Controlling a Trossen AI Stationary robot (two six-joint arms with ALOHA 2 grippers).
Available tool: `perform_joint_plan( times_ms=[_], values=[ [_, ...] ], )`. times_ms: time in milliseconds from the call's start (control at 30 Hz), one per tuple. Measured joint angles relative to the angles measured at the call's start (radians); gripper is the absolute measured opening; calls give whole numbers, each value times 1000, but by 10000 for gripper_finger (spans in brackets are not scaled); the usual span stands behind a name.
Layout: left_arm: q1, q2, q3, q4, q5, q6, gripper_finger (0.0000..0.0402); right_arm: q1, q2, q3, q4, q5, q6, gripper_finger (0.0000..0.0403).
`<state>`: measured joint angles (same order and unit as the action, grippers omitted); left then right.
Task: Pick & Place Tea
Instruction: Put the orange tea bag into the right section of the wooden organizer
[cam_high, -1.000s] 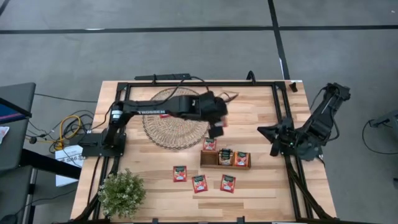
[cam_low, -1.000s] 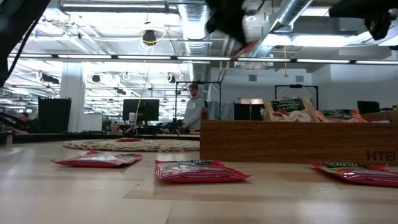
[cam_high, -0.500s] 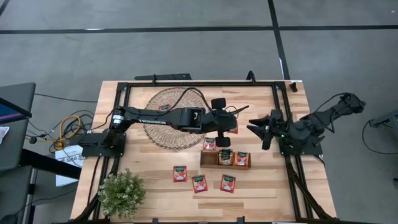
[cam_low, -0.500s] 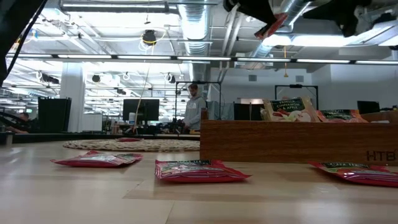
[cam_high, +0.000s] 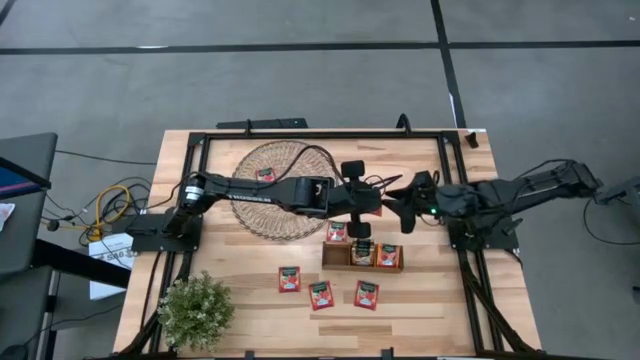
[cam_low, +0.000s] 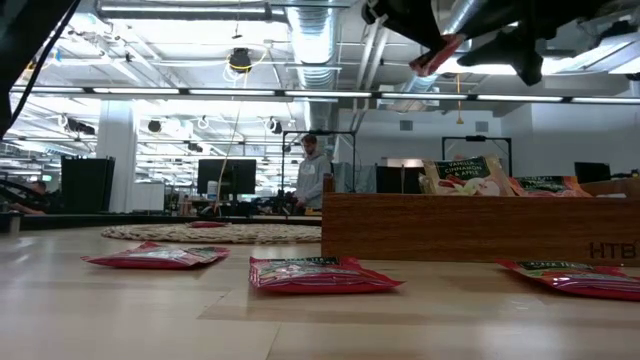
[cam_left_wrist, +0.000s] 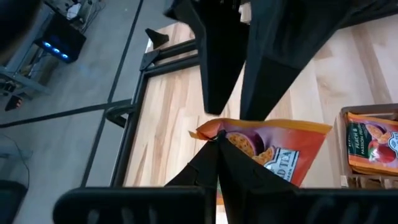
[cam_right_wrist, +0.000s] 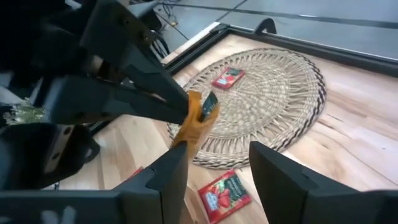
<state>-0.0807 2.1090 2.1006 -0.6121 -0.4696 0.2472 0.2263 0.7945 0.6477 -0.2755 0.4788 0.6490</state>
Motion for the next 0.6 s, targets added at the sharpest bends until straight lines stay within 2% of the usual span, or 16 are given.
perform_joint_plan(
  times_ms=[333,433,600],
  values=[
    [5,4,0,-62,-21,0,0,-72,67,55,-8,-127,-45,159],
    [9,7,0,-115,-45,1,0,-74,72,70,-3,-131,-53,159],
    [8,7,0,-112,-49,1,0,-95,85,74,-8,-140,-56,155]
  ],
)
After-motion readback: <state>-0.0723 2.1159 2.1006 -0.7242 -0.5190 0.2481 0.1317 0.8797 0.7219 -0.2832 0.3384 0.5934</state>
